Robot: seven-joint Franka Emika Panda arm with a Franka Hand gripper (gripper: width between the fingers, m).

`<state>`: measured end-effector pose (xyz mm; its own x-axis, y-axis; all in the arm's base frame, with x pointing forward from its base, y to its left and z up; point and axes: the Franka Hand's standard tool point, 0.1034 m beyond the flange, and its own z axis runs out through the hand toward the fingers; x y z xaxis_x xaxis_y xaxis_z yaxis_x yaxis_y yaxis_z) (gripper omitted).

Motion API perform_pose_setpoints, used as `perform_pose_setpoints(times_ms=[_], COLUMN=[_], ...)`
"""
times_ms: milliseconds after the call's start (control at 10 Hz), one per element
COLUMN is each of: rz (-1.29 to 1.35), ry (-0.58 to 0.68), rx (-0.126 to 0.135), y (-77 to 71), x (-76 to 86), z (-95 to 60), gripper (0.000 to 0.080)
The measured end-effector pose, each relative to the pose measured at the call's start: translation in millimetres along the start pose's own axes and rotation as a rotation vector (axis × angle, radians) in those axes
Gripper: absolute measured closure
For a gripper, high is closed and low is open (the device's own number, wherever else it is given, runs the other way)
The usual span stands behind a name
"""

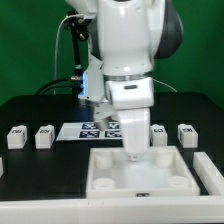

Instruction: Assemble one leg

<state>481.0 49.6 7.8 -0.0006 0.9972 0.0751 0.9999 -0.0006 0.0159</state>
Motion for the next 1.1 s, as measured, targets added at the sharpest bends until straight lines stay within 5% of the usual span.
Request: perform_pose_setpoints(times_ms=[200,800,900,1000,1100], rz=[-0.008,0.027,0.028,0.028,0.028], ry=[0.017,0.013,0.013,0.013,0.013], rx=[-0.008,0.019,0.019,0.019,0.019], y=[9.7,9.4,9.3,9.3,9.3], x=[17.8,16.7,16.5,16.4,16.3], z=[2.7,5.0,5.1,5.1,5.1], gripper=[0.0742,0.0732,0.0558,0.0558,0.0368])
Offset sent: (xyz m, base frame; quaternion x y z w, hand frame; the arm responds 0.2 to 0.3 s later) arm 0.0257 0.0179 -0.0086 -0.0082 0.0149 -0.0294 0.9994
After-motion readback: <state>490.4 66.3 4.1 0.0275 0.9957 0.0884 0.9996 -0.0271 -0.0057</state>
